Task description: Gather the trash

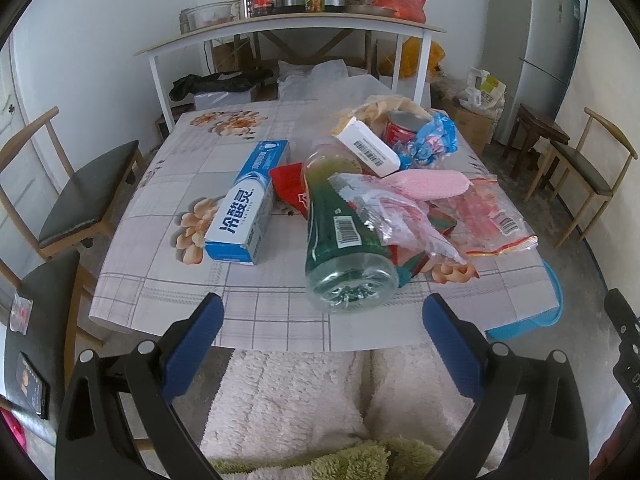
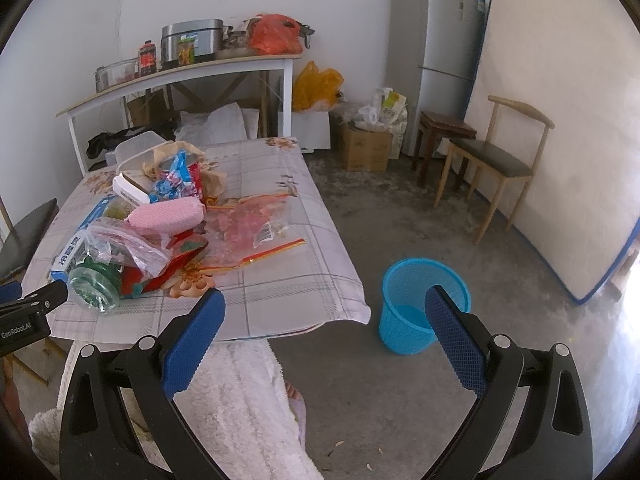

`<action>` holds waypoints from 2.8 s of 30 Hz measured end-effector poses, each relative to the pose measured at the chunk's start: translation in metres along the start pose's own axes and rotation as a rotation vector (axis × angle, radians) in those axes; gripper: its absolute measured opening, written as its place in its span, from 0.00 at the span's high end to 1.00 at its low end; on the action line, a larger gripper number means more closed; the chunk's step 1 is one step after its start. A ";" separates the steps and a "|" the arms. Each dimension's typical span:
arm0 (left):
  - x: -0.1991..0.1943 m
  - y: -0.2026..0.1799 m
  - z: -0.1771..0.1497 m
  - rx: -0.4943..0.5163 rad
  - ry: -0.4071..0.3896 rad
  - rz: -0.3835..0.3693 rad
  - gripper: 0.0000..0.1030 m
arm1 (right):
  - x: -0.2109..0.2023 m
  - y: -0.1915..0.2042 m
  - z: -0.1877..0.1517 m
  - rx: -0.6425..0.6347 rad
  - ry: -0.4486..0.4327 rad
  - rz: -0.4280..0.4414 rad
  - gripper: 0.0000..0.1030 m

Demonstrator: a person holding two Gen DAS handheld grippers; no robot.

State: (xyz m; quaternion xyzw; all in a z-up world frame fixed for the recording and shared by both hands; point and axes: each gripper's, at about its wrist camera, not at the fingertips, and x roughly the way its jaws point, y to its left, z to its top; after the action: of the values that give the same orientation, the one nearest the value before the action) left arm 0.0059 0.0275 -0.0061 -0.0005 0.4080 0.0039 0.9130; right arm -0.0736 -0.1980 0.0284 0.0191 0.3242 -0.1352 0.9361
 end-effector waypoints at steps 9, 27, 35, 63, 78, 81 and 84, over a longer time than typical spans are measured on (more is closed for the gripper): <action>0.004 0.017 0.008 -0.030 -0.050 -0.018 0.05 | 0.007 0.013 0.011 -0.060 -0.018 0.015 0.07; 0.003 0.047 0.022 0.077 -0.296 -0.381 0.05 | 0.039 0.060 0.020 -0.244 -0.079 0.190 0.07; 0.016 0.015 0.032 0.222 -0.283 -0.440 0.05 | 0.063 0.040 0.023 -0.129 -0.003 0.213 0.08; 0.118 -0.021 0.187 0.518 -0.112 -0.340 0.08 | 0.165 -0.059 0.037 0.496 0.296 0.597 0.15; 0.144 -0.021 0.199 0.551 -0.057 -0.311 0.45 | 0.202 -0.054 0.041 0.546 0.404 0.662 0.23; 0.141 -0.019 0.201 0.563 -0.088 -0.286 0.48 | 0.205 -0.053 0.042 0.548 0.416 0.666 0.29; 0.141 -0.015 0.203 0.558 -0.106 -0.267 0.49 | 0.208 -0.051 0.043 0.547 0.431 0.666 0.37</action>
State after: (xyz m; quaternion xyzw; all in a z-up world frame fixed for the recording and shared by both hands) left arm 0.2511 0.0141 0.0247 0.1966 0.3417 -0.2283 0.8902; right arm 0.0953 -0.3023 -0.0618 0.3952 0.4397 0.0986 0.8005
